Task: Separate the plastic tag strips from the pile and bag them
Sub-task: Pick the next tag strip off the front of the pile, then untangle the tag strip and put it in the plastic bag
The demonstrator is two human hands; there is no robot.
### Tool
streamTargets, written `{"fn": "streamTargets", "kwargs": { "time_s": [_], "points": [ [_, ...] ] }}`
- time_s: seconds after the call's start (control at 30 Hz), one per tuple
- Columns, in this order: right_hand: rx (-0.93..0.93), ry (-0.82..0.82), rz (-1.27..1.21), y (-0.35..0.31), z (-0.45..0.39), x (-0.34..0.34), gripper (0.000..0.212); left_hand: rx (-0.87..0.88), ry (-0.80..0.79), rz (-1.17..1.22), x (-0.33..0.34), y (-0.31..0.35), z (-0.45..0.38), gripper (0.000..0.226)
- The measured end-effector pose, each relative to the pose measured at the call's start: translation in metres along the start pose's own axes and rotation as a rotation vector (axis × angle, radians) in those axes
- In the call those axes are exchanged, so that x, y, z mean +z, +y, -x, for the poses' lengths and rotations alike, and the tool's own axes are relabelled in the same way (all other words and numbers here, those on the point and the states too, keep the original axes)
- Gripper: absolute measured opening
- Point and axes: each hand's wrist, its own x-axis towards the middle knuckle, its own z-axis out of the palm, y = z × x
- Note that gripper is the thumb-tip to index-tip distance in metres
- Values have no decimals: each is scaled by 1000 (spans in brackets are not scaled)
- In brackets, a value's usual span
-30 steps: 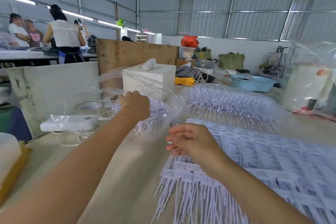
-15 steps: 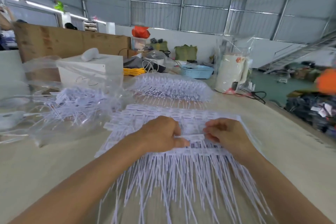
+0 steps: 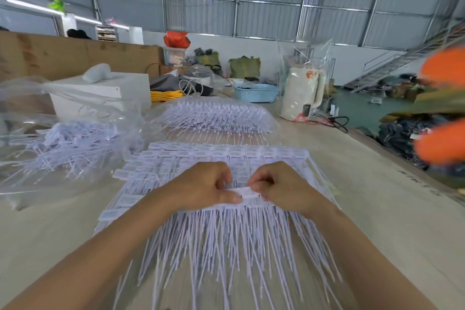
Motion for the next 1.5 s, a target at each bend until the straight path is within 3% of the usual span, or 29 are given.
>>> {"fn": "streamTargets", "kwargs": {
  "time_s": [0.1,0.17,0.27,0.37,0.53,0.67,0.73,0.8,0.9,1.03,1.13,1.2,1.27,1.33,1.4,1.5],
  "points": [
    [23,77,-28,-4,0,-4,23,68,53,136,-6,5,4,22],
    [26,102,-180,-8,3,-8,24,96,107,285,-10,11,6,18],
    [-25,-13,-466,-16,10,-9,16,93,192,331,-11,17,7,17],
    [-123,43,-305,-20,12,-7,16,62,181,348,-10,22,10,31],
    [-178,196,-213,-22,8,0,18,16,159,594,-16,30,9,28],
    [-146,450,140,-6,6,-18,22,-29,23,658,-24,30,14,39],
    [-36,553,-54,3,7,-34,19,-54,3,594,-25,25,17,37],
    [48,495,-434,1,10,-42,20,-53,57,538,-23,21,16,33],
    [117,210,-809,-11,14,-42,21,-22,46,480,-16,23,12,26],
    [118,13,-669,-22,13,-25,23,15,-22,312,-10,27,13,17],
    [84,-54,-641,-26,11,-4,13,92,-13,157,-7,32,14,10],
    [39,15,-632,-26,9,1,6,127,30,143,-6,31,15,20],
    [-10,97,-612,-24,9,-2,5,113,41,275,-7,31,15,31],
    [-35,144,-679,-21,9,-8,8,70,86,336,-9,31,15,31],
    [-34,148,-762,-20,8,-12,10,18,103,302,-14,31,15,15],
    [-45,136,-717,-20,7,-10,14,-32,42,213,-17,26,16,31]
  ]
}}
